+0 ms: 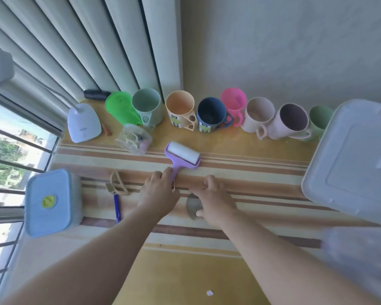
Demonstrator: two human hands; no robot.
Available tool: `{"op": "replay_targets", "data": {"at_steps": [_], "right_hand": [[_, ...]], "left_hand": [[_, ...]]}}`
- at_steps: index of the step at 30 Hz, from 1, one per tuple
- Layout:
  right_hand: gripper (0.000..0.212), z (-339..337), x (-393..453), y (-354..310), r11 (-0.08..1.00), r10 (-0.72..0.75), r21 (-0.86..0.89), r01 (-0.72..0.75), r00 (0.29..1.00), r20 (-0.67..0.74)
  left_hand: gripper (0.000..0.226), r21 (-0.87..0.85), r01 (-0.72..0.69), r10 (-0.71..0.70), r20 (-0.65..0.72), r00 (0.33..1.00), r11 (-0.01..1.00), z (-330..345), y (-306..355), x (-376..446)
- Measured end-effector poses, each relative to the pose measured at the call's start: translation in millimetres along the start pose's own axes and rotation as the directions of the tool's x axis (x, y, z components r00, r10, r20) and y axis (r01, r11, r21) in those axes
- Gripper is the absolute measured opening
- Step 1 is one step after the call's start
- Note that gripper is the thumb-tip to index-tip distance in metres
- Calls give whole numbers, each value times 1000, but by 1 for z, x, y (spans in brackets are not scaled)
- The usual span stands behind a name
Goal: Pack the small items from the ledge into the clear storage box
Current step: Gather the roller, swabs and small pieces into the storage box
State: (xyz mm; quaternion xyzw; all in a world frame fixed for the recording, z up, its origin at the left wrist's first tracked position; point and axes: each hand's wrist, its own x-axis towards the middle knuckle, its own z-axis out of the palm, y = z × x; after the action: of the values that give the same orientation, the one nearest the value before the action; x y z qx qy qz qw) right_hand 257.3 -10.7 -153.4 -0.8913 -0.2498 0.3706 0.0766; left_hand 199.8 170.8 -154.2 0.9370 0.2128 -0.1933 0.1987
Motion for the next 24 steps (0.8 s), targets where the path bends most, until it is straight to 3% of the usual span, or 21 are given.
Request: {"op": "replay_targets", "data": {"at_steps": [2, 5, 11, 15, 20, 24], "right_hand": [[59, 0, -2, 4, 1000, 4, -17, -4, 1000, -8], [42, 1, -9, 12, 998, 58, -30, -60, 996, -61], [47, 26, -37, 34, 992, 123, 5, -125, 970, -210], [43, 36, -51, 50, 985, 171, 45, -165, 953, -252], [45, 46, -63, 56, 932, 332, 245, -267, 899, -285], [36, 46, -70, 59, 899, 392, 303, -317, 890, -234]], "left_hand": [[65, -10, 8, -8, -2, 1000, 1000, 2, 5, 8], [50, -43, 8, -7, 17, 1000, 999, 5, 9, 12], [27, -117, 137, -134, 33, 990, 984, 11, 9, 10], [32, 182, 23, -39, 82, 996, 983, 10, 8, 25], [37, 322, 66, -114, 132, 985, 944, 11, 16, 27], [45, 429, 32, -127, 197, 972, 903, 18, 25, 10]]}}
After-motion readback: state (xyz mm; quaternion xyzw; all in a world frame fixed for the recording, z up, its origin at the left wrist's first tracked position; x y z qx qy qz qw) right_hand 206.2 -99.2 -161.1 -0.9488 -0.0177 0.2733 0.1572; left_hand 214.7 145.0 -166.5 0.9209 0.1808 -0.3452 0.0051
